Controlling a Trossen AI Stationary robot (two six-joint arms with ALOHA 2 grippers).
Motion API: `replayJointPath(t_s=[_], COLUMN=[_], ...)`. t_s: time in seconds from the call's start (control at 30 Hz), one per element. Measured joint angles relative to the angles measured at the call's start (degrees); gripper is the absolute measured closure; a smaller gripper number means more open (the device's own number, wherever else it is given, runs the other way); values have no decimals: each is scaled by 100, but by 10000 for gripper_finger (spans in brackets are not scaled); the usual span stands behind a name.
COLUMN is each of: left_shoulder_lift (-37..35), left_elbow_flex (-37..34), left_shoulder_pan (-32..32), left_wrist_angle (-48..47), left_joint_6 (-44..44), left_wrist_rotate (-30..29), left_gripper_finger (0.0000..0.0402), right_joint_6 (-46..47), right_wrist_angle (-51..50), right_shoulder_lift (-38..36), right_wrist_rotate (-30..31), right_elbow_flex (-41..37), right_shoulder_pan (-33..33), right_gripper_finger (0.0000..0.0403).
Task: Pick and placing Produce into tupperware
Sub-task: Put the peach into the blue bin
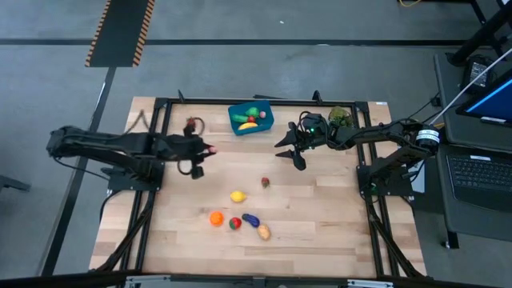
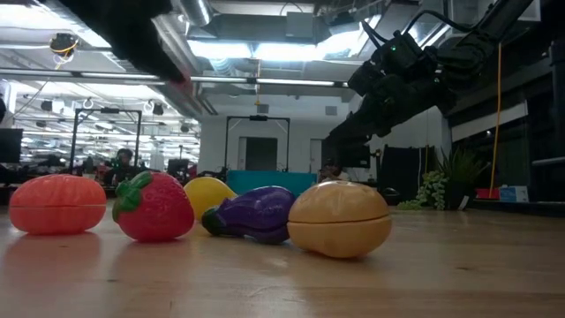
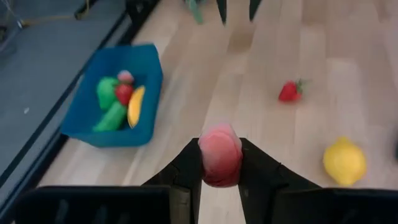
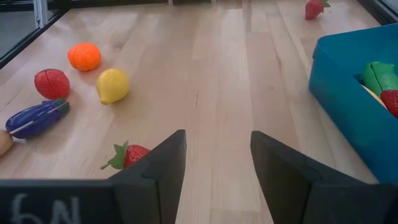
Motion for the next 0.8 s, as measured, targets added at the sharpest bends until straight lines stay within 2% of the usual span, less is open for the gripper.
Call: replayJointPath(t_s=[0.23,0.43,0.57,0.73,0.8], left_shoulder_lift=[-1191,-2008,-2352,-2505,-2505], left_elbow_flex=[-672,-1832,-2356,-2882,-3090], left_shoulder_pan=[0,0,-1,-2,-2], left_wrist_angle=[331,2086,2716,3646,3975], left_joint_6=[-6,286,312,512,604], left_wrist_rotate=[-6,495,578,1281,1349], left_gripper_finger=[333,333,333,333,333], right_joint_6=[-11,-15,-9,-13,-11], right_wrist_angle=[8,28,26,25,26], right_shoulder_lift=[0,0,0,0,0], right_wrist_rotate=[0,0,0,0,0], right_elbow_flex=[0,0,0,0,0], right_shoulder_pan=[0,1,2,0,2], right_gripper_finger=[220,220,220,220,220])
